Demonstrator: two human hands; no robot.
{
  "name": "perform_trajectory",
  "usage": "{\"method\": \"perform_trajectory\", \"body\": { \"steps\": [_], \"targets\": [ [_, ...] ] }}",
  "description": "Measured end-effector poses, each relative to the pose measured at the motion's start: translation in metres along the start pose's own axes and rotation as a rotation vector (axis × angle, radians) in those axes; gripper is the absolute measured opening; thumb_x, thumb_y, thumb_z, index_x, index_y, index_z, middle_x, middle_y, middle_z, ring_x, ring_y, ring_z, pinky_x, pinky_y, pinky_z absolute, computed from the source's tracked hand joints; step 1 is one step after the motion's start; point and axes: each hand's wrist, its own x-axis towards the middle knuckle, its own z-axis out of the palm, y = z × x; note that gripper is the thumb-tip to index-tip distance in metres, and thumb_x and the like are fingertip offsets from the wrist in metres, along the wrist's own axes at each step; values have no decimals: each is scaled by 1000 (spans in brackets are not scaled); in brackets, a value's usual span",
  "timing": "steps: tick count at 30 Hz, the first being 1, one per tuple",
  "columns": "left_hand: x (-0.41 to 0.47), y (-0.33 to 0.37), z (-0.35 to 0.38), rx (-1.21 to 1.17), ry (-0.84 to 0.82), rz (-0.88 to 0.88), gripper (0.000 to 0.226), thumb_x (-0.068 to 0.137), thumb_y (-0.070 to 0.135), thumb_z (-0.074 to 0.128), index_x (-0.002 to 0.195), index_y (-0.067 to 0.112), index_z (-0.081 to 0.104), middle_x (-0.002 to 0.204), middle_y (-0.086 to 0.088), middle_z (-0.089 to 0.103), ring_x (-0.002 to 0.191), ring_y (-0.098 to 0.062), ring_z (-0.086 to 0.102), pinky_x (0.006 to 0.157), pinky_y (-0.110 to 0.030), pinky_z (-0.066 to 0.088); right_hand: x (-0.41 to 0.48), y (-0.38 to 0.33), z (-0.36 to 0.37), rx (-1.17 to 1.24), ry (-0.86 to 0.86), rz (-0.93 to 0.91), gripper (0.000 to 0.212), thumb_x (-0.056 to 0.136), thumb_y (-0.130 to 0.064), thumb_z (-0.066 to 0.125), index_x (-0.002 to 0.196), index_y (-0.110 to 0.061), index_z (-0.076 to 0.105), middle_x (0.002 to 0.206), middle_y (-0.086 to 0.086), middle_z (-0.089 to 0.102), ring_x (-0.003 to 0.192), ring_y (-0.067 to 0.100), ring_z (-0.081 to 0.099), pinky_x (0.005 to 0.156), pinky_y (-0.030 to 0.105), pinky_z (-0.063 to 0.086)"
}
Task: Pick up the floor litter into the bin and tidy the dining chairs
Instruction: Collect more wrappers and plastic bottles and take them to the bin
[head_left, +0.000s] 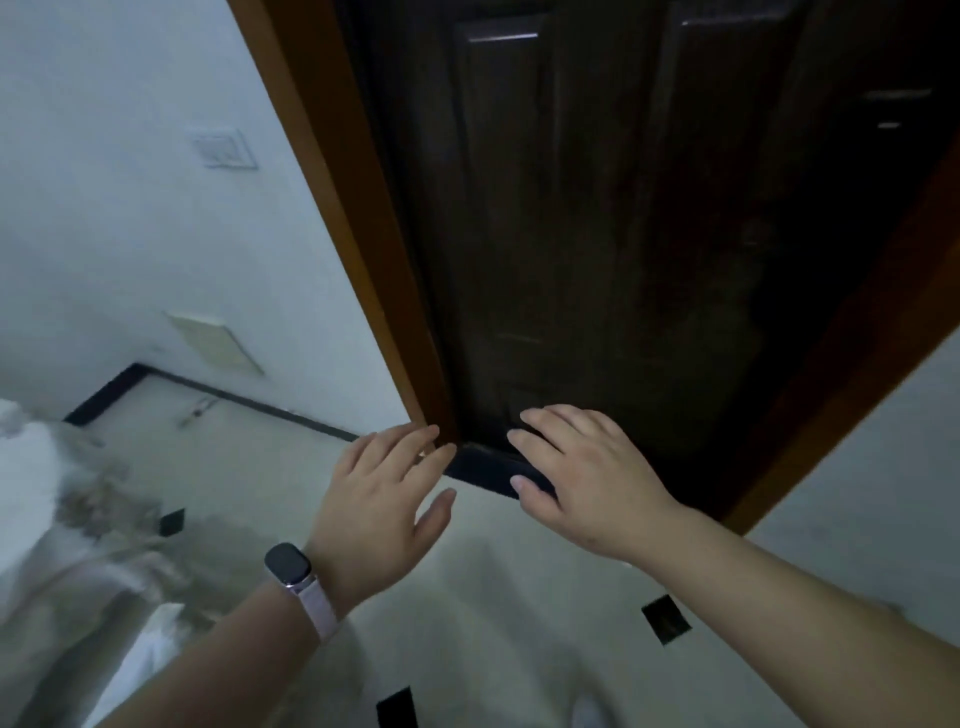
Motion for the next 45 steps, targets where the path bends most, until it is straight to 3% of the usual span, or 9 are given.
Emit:
{"method": "perform_trajectory", "body": {
  "steps": [5,9,12,20,27,31,38,45],
  "targets": [
    [18,-32,6,58,-25,-116,43,94,43,46,128,21,60,134,-5,61,125,-29,55,101,-47,44,62,21,24,56,-56,-100,47,94,-47,44,129,-21,61,133,1,58,125,22,51,103,42,43],
    [17,-72,18,87,3,-232,43,93,43,50,127,21,63,132,-3,62,122,-29,56,100,-44,39,118,8,51,64,-80,-189,46,91,-48,43,122,-21,64,124,-2,61,117,20,54,96,39,47],
    [15,-110,36,69,5,-310,43,92,41,51,126,19,64,132,-5,63,122,-31,57,100,-45,40,164,-4,76,87,-106,-249,49,92,-48,40,125,-20,63,129,0,60,120,22,54,99,41,46],
    [35,-266,83,54,33,-470,47,91,44,47,125,18,66,130,-7,64,120,-32,57,99,-44,36,314,-41,135,56,-136,-377,46,93,-45,47,125,-17,63,130,5,60,121,25,53,98,43,46],
    [47,-396,82,66,135,-553,42,89,42,51,121,18,66,126,-6,65,115,-31,60,94,-41,37,455,-102,168,43,9,-472,46,90,-43,47,120,-14,65,126,9,62,115,27,54,92,42,47],
    [40,-447,81,96,152,-621,43,88,42,52,119,18,68,125,-6,66,114,-31,60,93,-41,37,503,-136,200,70,-14,-515,47,90,-44,44,120,-15,65,127,7,62,115,25,53,93,39,47],
    [24,-531,101,91,101,-773,42,89,43,52,120,18,67,124,-6,66,113,-31,60,91,-45,49,598,-187,264,127,-67,-633,46,89,-44,44,115,-14,68,123,6,64,111,24,56,89,38,49],
    [47,-647,126,159,11,-871,44,90,45,49,123,21,64,128,-3,63,115,-29,57,95,-42,41,724,-225,345,208,-120,-696,47,90,-44,44,119,-13,64,123,7,62,112,27,56,91,41,48]
  ]
}}
